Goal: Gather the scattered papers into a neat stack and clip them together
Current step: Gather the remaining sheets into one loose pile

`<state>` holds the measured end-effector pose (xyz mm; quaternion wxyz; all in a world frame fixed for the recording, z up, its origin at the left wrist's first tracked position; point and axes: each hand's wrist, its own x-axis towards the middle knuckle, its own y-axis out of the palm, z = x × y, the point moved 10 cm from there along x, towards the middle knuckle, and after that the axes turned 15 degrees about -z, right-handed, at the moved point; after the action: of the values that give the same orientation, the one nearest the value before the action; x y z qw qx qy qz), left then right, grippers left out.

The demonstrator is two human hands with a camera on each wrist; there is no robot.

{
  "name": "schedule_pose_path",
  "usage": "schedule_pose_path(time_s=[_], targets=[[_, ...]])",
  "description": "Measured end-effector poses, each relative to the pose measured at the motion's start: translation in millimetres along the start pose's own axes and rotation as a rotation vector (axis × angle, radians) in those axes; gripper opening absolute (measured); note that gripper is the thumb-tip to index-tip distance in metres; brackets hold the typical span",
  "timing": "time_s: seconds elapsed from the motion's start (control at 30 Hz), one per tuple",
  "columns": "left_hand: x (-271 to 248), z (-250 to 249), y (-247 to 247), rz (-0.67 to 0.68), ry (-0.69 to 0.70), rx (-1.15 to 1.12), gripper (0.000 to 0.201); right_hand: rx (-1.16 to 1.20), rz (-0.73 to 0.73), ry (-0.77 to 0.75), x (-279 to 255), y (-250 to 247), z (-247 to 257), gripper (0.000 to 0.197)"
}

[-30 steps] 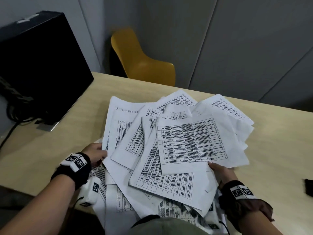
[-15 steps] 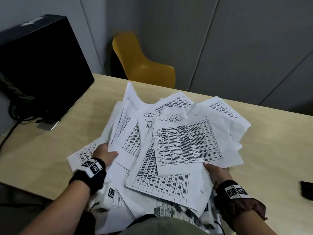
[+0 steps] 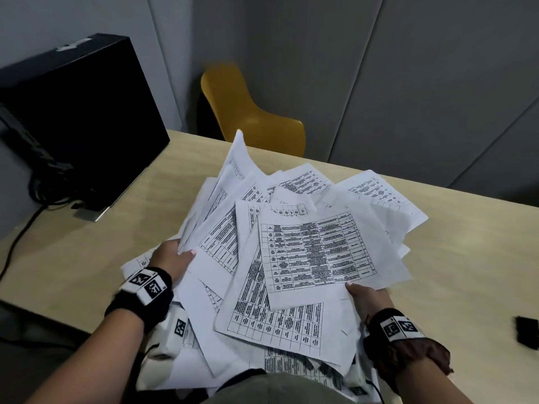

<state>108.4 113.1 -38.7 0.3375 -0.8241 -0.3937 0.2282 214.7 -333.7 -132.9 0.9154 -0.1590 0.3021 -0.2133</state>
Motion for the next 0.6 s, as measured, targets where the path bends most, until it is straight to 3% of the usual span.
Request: schedule_pose_path(time_s=[0.13, 0.23, 0.3, 0.53, 0.6], targets=[[-1.7, -29.3, -27.8, -0.057, 0.111, -0.009, 0.012, -0.095, -0.004, -0.012, 3.5, 2.3, -4.4, 0.037], [-7.3, -52.4, -46.6, -0.076, 0.184, 0.011, 0.012, -0.129, -0.012, 0.01, 5.3, 4.9, -8.4, 0.069], [-13.3, -70.8, -61.5, -0.098, 0.255, 0.034, 0.017, -0.15, -0.017, 0.018, 2.1, 5.7, -7.4, 0.077], [-47.8, -113.8, -122.1, -0.258, 0.43, 0.163, 0.015, -0.21, -0.015, -0.011, -0.4, 3.2, -3.6, 0.072], [-63.3, -125.9, -139.7, -0.329, 0.488, 0.156, 0.024, -0.22, -0.004, -0.025, -2.4, 2.7, -3.2, 0.071]])
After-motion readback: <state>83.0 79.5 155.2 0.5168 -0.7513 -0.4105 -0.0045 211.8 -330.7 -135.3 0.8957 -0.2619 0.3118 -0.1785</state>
